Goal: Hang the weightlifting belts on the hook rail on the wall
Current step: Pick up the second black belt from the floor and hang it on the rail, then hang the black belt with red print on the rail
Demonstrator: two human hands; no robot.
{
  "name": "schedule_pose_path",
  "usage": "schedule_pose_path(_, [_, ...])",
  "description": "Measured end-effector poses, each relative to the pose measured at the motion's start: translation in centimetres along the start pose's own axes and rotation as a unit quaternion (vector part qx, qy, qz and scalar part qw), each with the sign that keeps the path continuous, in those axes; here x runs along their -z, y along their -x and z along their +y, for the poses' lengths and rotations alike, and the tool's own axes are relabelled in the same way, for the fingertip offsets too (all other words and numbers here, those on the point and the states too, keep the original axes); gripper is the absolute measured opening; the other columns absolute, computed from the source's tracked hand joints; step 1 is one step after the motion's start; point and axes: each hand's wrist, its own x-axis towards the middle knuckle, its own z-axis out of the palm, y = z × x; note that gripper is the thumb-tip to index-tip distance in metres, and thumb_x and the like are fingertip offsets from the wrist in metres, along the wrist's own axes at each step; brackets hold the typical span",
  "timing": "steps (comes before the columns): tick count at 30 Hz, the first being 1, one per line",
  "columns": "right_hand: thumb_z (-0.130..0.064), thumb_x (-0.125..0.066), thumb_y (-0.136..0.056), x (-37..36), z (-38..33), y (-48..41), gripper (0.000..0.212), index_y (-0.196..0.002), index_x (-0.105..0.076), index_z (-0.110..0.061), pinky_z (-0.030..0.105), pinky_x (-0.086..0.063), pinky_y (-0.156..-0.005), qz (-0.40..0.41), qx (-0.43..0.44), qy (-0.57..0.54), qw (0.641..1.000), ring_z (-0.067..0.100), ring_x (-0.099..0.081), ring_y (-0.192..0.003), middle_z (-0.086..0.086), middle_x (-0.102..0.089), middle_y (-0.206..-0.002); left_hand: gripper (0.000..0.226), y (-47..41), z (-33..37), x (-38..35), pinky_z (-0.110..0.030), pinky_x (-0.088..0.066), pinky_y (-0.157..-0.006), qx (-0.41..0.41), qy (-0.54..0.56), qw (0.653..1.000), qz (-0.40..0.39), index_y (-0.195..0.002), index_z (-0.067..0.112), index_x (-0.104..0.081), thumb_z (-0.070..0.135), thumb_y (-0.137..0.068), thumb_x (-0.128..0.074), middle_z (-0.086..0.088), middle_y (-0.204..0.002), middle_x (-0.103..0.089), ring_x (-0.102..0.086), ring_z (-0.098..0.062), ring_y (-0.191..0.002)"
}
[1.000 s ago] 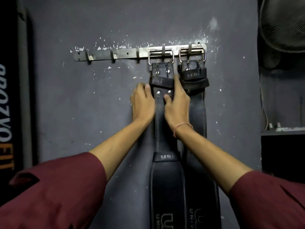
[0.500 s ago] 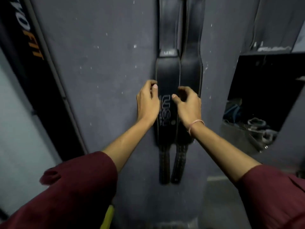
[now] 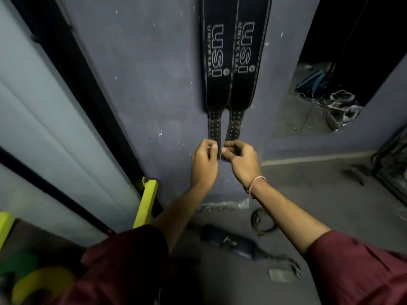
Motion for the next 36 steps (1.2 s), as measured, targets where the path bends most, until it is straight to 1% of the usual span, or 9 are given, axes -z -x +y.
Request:
schedule_pose_path(3, [-0.007,-0.064,-0.093,1.1,5.2,2.0,0.018,-0.111,-0.066,-0.006,0.04,-0.056,-0.093,-0.031,-0.054,-0.019,0.998,0.021,-0.065,-0.091,0.002,-0.067,-0.088,0.014,4.3,-3.3,-2.2,-0.02,-0.04,-0.066,0.045,-0.007,0.999,-0.02,-0.099,0.009,-0.062,0.015,-0.102,-0.05,-0.005,-0.091,-0.066,-0.06,-0.016,-0.084])
schedule_pose_path(7, [-0.002,-0.065,-0.091,2.7,12.1,3.6,0.012,-0.1,-0.067,-0.009,0.046,-0.054,-0.093,-0.058,-0.119,-0.012,0.991,0.018,-0.062,-0.088,0.0,-0.066,-0.083,0.012,8.6,-7.0,-4.8,-0.023,-0.04,-0.073,0.096,-0.021,0.994,-0.04,-0.094,0.011,-0.059,0.01,-0.102,-0.05,-0.009,-0.092,-0.065,-0.06,-0.02,-0.087])
schedule_pose_path(12, [0.003,-0.065,-0.089,2.7,18.1,4.3,0.011,-0.098,-0.069,-0.001,0.048,-0.053,-0.097,-0.079,-0.191,0.011,0.978,0.02,-0.062,-0.09,0.007,-0.068,-0.088,0.014,12.5,-12.3,-6.7,-0.026,-0.042,-0.079,0.187,-0.04,0.98,-0.053,-0.099,0.005,-0.063,0.009,-0.101,-0.05,-0.013,-0.097,-0.067,-0.061,-0.023,-0.091])
schedule_pose_path(18, [0.004,-0.065,-0.088,-2.3,21.6,1.0,0.012,-0.1,-0.071,0.003,0.05,-0.051,-0.099,-0.102,-0.229,0.045,0.967,0.033,-0.068,-0.1,0.02,-0.073,-0.1,0.011,10.3,-19.1,-6.0,-0.033,-0.045,-0.082,0.245,-0.052,0.967,-0.033,-0.097,0.001,-0.06,0.007,-0.1,-0.052,-0.016,-0.092,-0.064,-0.058,-0.025,-0.087])
schedule_pose_path(25, [0.011,-0.063,-0.086,-9.5,30.2,-4.9,0.018,-0.101,-0.07,0.004,0.042,-0.056,-0.088,-0.154,-0.238,0.077,0.956,0.027,-0.066,-0.091,0.022,-0.072,-0.1,0.015,5.8,-31.7,-5.8,-0.022,-0.032,-0.071,0.308,-0.08,0.947,-0.034,-0.099,-0.004,-0.06,0.009,-0.1,-0.052,-0.022,-0.095,-0.065,-0.059,-0.026,-0.088])
schedule_pose_path(28, [-0.002,-0.07,-0.08,-13.1,36.6,-8.1,0.016,-0.094,-0.071,0.005,0.025,-0.054,-0.071,-0.182,-0.252,0.097,0.945,0.014,-0.069,-0.077,0.02,-0.072,-0.094,0.025,5.2,-38.8,-7.5,-0.027,-0.034,-0.071,0.372,-0.062,0.926,-0.035,-0.1,-0.002,-0.059,0.02,-0.104,-0.047,-0.021,-0.098,-0.065,-0.058,-0.026,-0.086])
schedule_pose_path(30, [-0.008,-0.069,-0.077,-16.0,41.9,-10.1,0.021,-0.09,-0.071,0.008,0.031,-0.054,-0.07,-0.195,-0.273,0.109,0.936,0.025,-0.072,-0.083,0.025,-0.072,-0.091,0.036,5.6,-44.9,-9.5,-0.036,-0.048,-0.08,0.418,-0.027,0.908,-0.029,-0.102,0.001,-0.059,0.033,-0.105,-0.042,-0.02,-0.1,-0.066,-0.063,-0.033,-0.092])
schedule_pose_path(32, [-0.002,-0.065,-0.087,-19.0,48.3,-11.6,0.01,-0.089,-0.071,0.006,0.037,-0.052,-0.071,-0.235,-0.288,0.139,0.918,0.036,-0.069,-0.09,0.028,-0.071,-0.095,0.043,6.5,-51.3,-11.9,-0.043,-0.053,-0.087,0.45,-0.017,0.893,-0.016,-0.104,0.005,-0.06,0.043,-0.103,-0.039,-0.017,-0.101,-0.067,-0.065,-0.033,-0.096])
schedule_pose_path(36, [-0.001,-0.059,-0.094,-24.0,62.7,-12.5,0.029,-0.123,-0.062,0.006,0.033,-0.045,-0.095,-0.299,-0.281,0.222,0.885,0.035,-0.06,-0.118,0.022,-0.065,-0.124,0.041,8.8,-63.8,-17.0,-0.031,-0.047,-0.081,0.5,-0.012,0.866,0.0,-0.119,0.004,-0.061,0.037,-0.105,-0.042,-0.018,-0.11,-0.068,-0.064,-0.035,-0.102])
